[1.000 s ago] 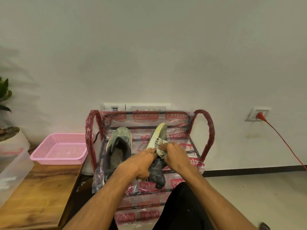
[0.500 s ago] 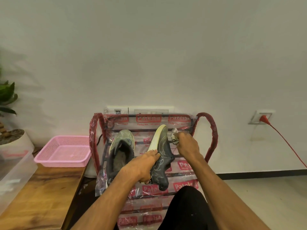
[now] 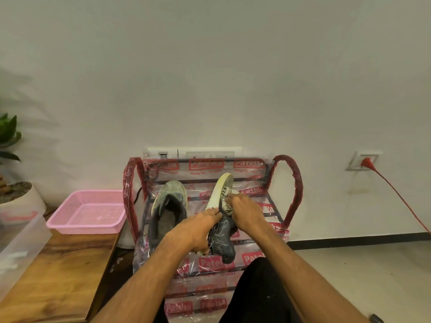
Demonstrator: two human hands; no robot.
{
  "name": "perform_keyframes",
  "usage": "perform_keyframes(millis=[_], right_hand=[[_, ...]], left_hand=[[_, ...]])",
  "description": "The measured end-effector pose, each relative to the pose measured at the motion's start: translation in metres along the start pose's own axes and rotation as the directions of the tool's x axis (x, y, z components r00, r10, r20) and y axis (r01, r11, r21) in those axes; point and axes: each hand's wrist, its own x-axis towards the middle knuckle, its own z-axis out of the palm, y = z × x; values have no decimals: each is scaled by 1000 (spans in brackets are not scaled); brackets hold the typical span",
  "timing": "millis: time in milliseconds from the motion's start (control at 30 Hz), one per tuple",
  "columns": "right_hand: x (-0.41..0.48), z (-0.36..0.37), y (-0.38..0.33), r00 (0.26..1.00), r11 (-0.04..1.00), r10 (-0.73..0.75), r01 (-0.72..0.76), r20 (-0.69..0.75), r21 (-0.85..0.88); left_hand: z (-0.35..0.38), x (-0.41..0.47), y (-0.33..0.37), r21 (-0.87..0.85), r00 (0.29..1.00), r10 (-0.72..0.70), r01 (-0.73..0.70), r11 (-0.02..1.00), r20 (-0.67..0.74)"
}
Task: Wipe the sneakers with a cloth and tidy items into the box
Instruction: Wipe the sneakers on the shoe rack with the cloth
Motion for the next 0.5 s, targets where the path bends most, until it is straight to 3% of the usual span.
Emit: perform_keyframes(millis=[167, 300, 367, 433, 500], right_hand=[[2, -8, 7, 995, 992, 60, -68, 83, 106], [5, -11, 10, 988, 970, 102, -72, -120, 231], [3, -2, -1, 972, 976, -11, 62, -235, 211], [1, 13, -10, 955, 967, -233, 247, -183, 57], [9, 21, -5, 936, 940, -331, 316, -118, -127]], left_hand=[[0, -3, 2, 8, 1000, -15, 15, 1000, -2], [-1, -9, 6, 67, 996, -44, 50, 997, -84], [-1, -13, 6, 83, 989, -61, 72, 994, -132], [-1, -15, 5, 89, 985, -68, 83, 993, -156], [0, -15, 3, 94, 985, -65, 81, 992, -159]])
